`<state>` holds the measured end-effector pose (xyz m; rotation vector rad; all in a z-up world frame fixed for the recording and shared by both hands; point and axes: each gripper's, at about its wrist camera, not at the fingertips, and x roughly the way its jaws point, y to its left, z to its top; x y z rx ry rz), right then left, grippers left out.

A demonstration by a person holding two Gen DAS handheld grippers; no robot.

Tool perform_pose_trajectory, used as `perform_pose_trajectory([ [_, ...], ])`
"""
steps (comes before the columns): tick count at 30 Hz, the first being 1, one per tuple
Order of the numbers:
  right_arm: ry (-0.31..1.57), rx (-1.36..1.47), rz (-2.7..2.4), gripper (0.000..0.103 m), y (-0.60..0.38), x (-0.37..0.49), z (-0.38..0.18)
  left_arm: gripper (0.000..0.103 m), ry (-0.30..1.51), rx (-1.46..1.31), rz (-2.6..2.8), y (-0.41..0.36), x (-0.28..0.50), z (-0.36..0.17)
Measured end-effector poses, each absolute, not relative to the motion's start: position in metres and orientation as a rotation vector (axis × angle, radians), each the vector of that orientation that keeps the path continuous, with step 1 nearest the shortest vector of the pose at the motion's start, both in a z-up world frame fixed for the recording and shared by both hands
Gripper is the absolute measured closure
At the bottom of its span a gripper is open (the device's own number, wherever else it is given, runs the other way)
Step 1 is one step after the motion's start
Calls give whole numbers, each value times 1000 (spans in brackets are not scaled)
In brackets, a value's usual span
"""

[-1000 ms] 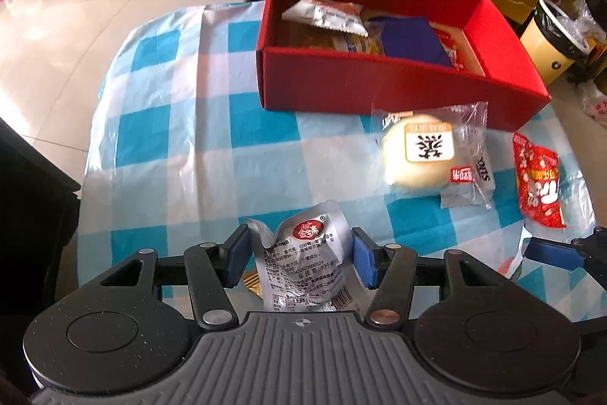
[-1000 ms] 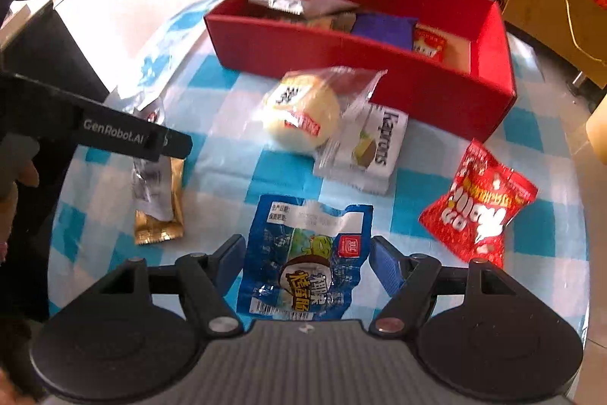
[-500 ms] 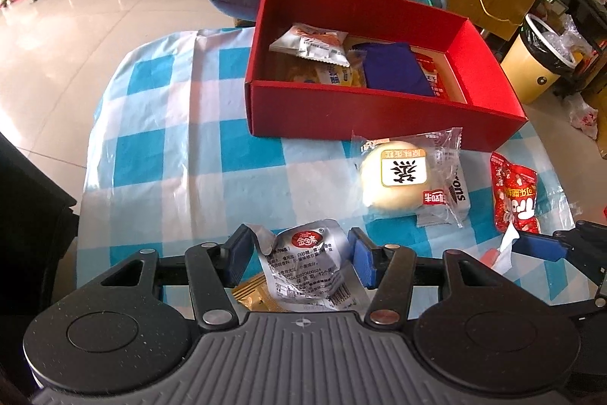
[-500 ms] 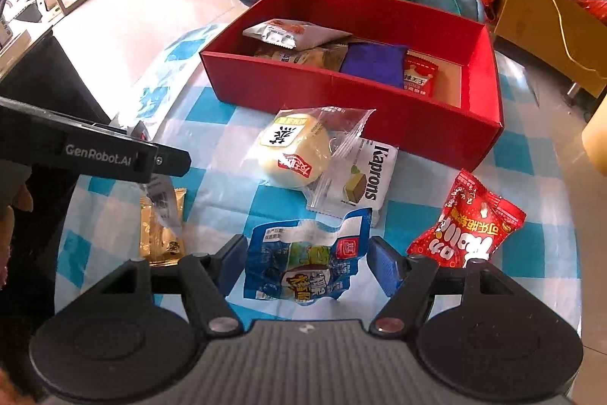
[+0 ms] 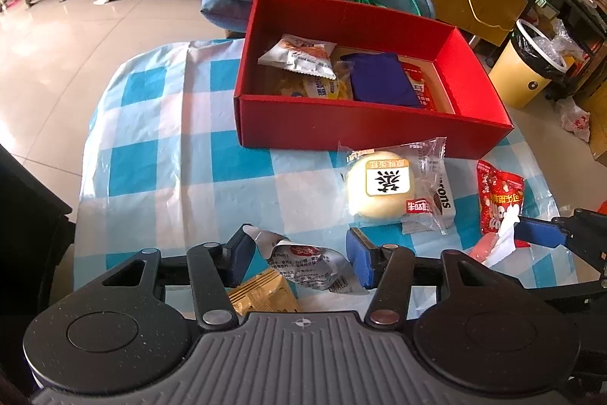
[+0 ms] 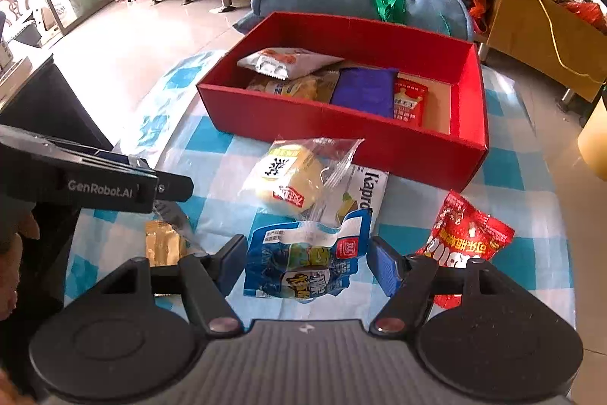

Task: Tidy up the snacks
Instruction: 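Lift both held snacks and carry them over the red box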

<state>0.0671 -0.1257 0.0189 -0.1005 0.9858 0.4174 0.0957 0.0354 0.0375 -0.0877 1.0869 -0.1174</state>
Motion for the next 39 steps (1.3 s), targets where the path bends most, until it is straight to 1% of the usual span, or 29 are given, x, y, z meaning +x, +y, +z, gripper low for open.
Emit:
perform_pose_trajectory([
  [16, 960, -72, 416, 37, -130, 70, 29, 43, 1073, -99, -122, 34, 96, 43],
  [29, 914, -47, 411, 37, -134, 81, 47, 43, 1028, -108, -143, 27, 102, 62],
  [39, 850, -14, 406, 37, -138, 102, 70, 43, 981, -98, -154, 16, 122, 82],
])
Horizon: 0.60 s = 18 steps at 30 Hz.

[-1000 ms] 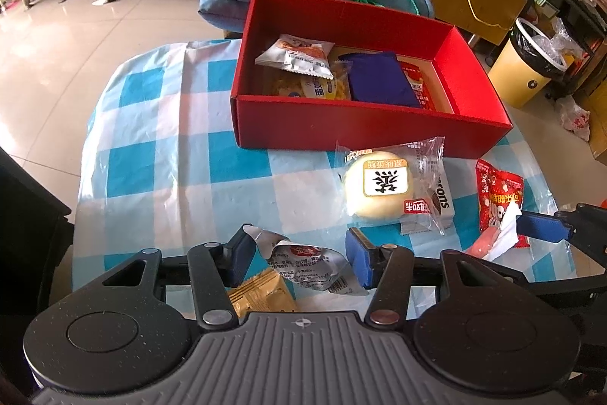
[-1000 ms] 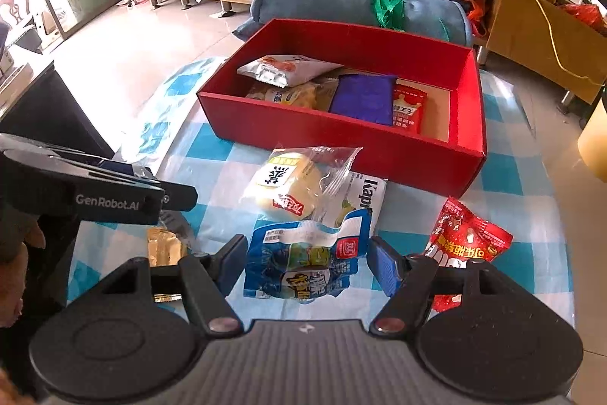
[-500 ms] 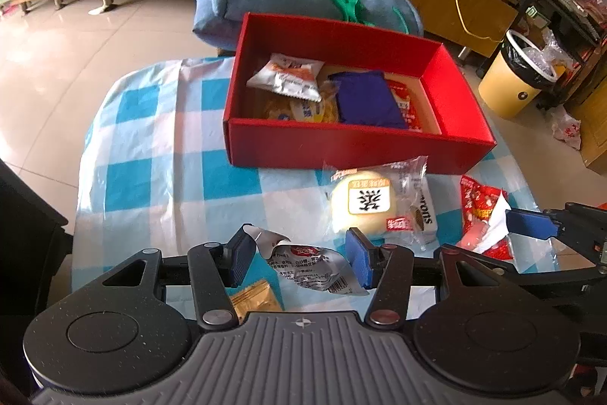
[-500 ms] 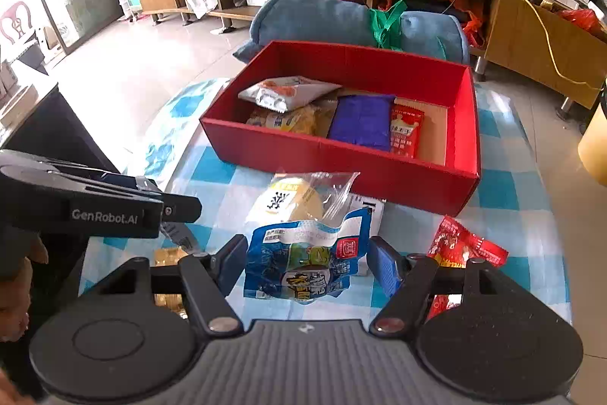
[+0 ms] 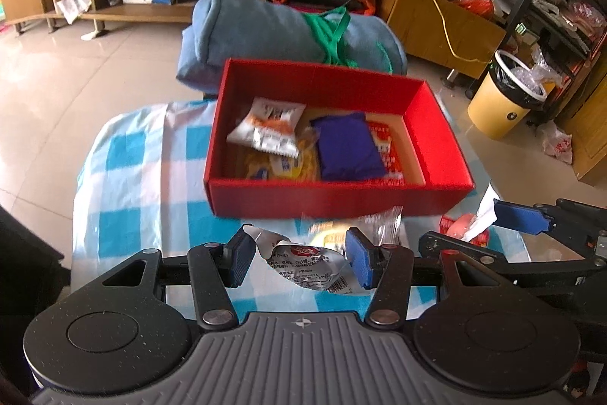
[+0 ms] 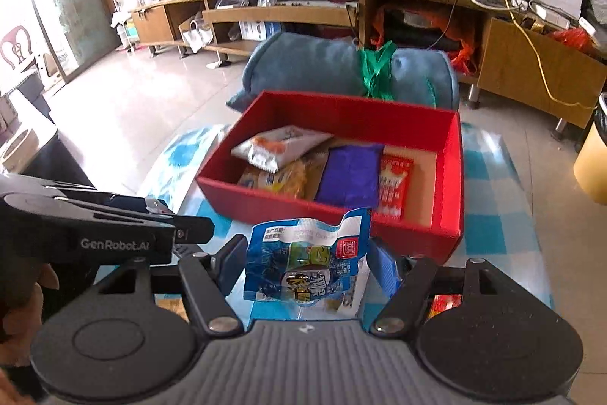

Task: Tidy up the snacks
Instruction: 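Lift both held snacks and carry them over the red box, then lower both snacks into the red box and open both tools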

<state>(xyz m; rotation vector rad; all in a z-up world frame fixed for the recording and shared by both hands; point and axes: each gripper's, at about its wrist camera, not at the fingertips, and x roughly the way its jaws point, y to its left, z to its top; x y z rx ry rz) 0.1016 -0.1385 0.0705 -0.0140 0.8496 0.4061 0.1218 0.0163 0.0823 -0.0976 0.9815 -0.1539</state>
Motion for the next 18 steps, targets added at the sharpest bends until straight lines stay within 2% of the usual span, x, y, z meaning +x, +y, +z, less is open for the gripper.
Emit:
perform_pose_trajectory([
  [12, 825, 43, 368, 37, -151, 161, 85, 43, 957, -85, -131, 1, 178, 95],
  [18, 849, 59, 340, 37, -157, 191, 78, 43, 980, -85, -128, -8, 204, 85],
])
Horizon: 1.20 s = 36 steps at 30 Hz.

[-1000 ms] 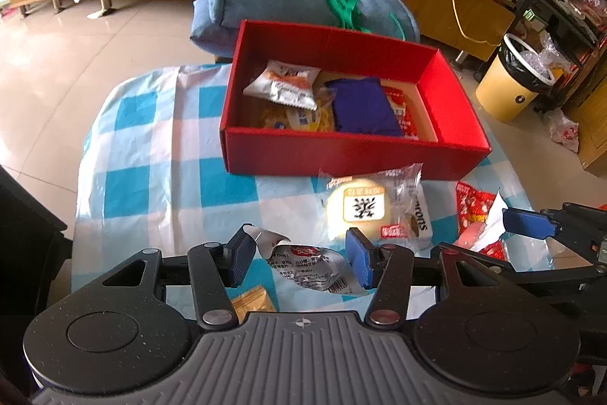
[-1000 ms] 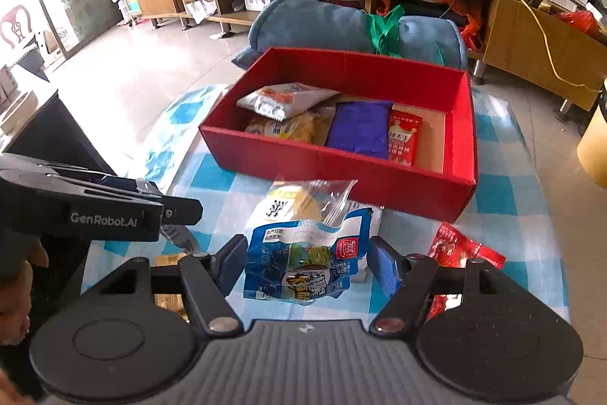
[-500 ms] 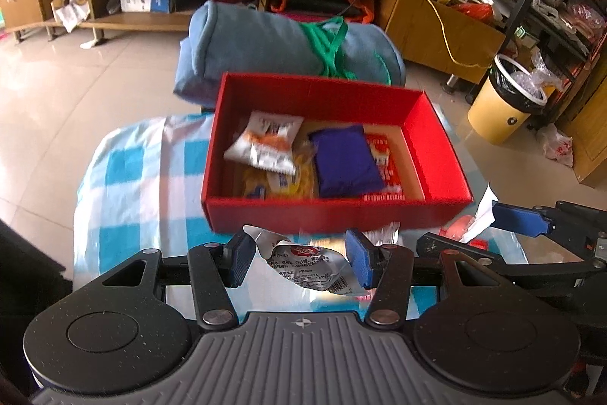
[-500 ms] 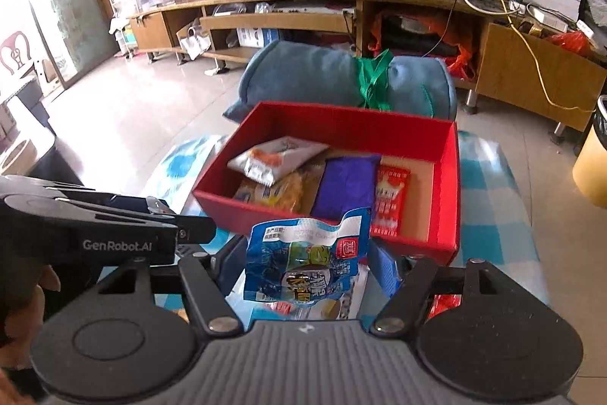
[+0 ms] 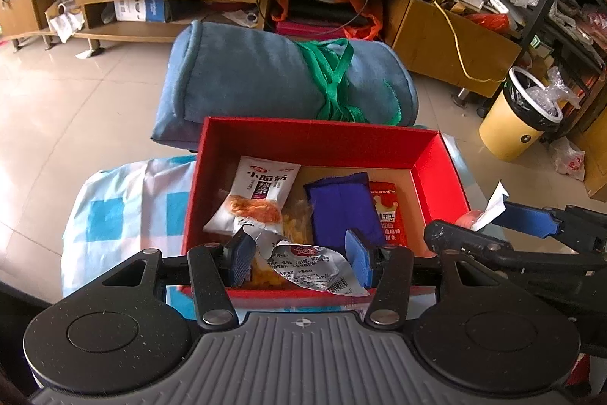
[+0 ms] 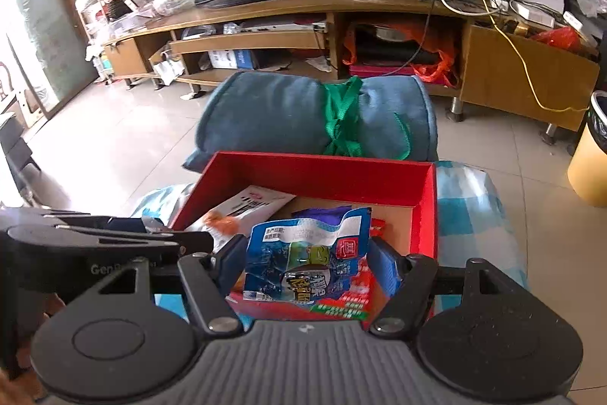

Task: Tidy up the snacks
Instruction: 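Lower both snacks into the red box and open both tools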

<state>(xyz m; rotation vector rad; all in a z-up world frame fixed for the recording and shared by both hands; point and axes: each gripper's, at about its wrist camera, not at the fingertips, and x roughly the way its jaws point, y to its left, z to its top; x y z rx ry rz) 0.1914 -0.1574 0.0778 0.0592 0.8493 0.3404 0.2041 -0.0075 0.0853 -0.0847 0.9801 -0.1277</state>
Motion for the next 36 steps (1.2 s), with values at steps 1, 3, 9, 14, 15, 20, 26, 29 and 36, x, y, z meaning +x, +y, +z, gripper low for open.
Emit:
perform_pose_trajectory([
  [1, 856, 59, 337, 37, -158, 195, 75, 43, 987, -87, -127, -8, 207, 82],
  [3, 871, 58, 333, 37, -158, 200, 70, 43, 1001, -88, -125, -9, 212, 77],
  [9, 906, 49, 328, 37, -157, 210, 59, 43, 1034, -81, -114, -9, 220, 66],
  [14, 920, 46, 325, 37, -155, 216, 54, 43, 1046, -78, -100, -9, 226, 60],
  [15, 924, 47, 325, 37, -156, 217, 53, 43, 1048, -77, -98, -9, 227, 59],
  [20, 944, 59, 323, 37, -156, 222, 47, 43, 1059, -69, -88, -10, 232, 53],
  [26, 965, 62, 316, 37, -155, 229, 39, 43, 1075, -64, -76, -11, 237, 47],
  [29, 975, 65, 313, 37, -155, 232, 35, 43, 1082, -62, -70, -12, 240, 43],
  [36, 1003, 62, 300, 37, -156, 241, 24, 43, 1107, -58, -52, -15, 248, 32],
])
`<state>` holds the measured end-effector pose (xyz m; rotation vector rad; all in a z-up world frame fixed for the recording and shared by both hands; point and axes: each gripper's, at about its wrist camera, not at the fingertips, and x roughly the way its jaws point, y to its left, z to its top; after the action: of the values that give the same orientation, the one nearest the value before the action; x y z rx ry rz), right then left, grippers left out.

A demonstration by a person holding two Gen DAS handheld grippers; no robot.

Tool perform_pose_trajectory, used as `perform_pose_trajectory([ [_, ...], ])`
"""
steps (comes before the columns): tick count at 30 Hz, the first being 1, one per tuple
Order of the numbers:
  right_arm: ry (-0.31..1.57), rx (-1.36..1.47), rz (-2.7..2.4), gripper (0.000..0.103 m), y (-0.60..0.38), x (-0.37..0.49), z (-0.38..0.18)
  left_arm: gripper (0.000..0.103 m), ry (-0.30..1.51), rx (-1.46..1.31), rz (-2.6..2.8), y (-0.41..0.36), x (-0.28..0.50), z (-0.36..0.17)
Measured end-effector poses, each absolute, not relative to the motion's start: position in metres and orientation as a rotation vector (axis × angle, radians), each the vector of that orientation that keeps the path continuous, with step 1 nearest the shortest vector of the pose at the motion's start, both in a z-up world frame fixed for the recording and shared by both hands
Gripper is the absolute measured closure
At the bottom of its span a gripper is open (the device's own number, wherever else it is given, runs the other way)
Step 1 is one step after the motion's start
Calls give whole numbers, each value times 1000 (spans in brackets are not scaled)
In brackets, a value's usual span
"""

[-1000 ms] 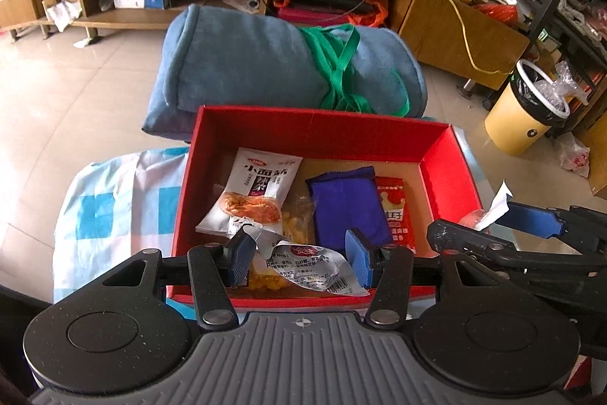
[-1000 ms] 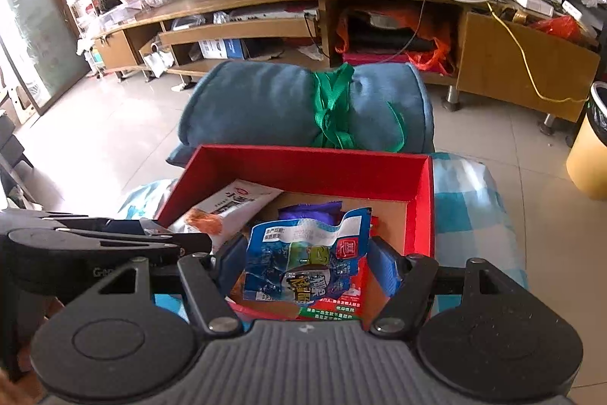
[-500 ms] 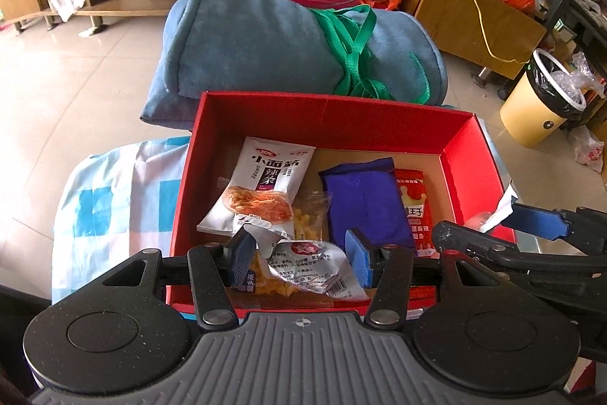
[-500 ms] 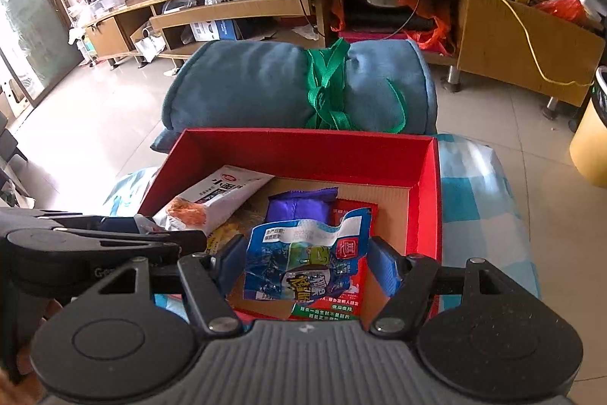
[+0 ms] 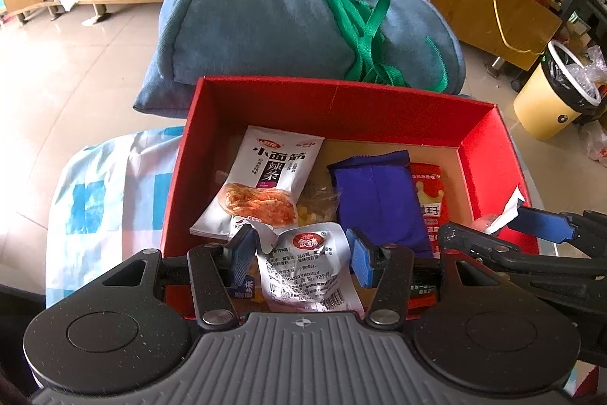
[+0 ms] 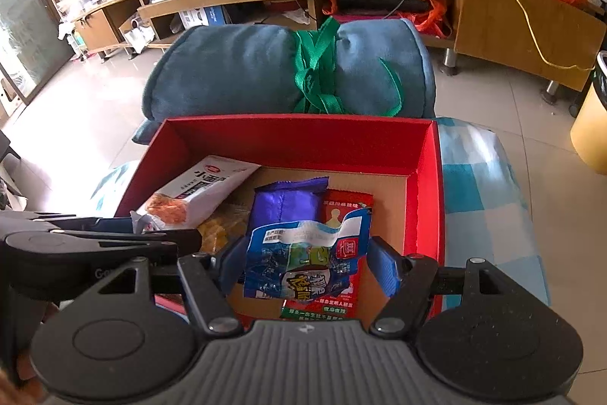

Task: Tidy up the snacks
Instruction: 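Lower both snacks into the red box and open both tools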

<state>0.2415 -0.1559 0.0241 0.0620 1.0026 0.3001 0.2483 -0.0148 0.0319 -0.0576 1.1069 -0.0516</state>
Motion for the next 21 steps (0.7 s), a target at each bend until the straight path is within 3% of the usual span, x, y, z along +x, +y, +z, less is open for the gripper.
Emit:
perform_pose_trajectory([
  [14, 1038, 101, 277, 36, -164, 254, 6, 42, 1113, -49, -27, -21, 255, 24],
  [21, 1047, 136, 264, 36, -171, 258, 1, 35, 1113, -69, -23, -20, 257, 24],
])
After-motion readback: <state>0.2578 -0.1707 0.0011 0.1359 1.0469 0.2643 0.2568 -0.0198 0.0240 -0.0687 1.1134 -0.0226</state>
